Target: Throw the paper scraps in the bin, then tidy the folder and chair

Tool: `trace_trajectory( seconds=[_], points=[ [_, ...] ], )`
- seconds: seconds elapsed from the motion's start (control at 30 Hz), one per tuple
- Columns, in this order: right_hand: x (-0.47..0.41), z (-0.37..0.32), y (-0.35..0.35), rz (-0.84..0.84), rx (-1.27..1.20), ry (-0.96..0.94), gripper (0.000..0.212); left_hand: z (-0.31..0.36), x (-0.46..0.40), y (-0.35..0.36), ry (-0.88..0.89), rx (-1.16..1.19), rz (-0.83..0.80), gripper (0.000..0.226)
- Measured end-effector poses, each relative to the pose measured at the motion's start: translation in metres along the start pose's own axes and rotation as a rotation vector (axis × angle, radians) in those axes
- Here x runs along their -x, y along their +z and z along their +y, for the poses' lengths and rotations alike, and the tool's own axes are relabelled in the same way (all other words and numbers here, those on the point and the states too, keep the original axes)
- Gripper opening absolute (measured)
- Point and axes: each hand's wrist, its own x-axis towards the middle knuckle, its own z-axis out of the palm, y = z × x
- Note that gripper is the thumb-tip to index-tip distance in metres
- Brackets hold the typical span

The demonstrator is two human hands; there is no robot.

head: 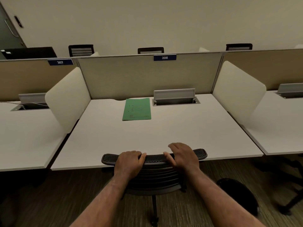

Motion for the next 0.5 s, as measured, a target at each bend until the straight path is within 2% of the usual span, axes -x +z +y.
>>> trace_trajectory(
  seconds=[0.07, 0.17, 0.4, 0.5],
  points=[
    [0.006, -0.003, 0.004, 0.070, -0.001, 0.109, 0.059, 0.001, 0.001, 0.002, -0.027, 0.042, 0.033, 0.058],
    [0.014, -0.008, 0.009, 0.141, -0.003, 0.253, 0.058, 0.000, 0.005, 0.006, -0.087, 0.090, 0.055, 0.063],
    [0.009, -0.007, 0.010, -0.044, -0.001, 0.322, 0.082, -0.001, 0.003, 0.003, -0.153, 0.113, 0.008, 0.086],
    [0.005, -0.005, 0.006, -0.044, -0.015, 0.327, 0.082, -0.001, 0.002, 0.002, -0.172, 0.143, -0.005, 0.094]
  ],
)
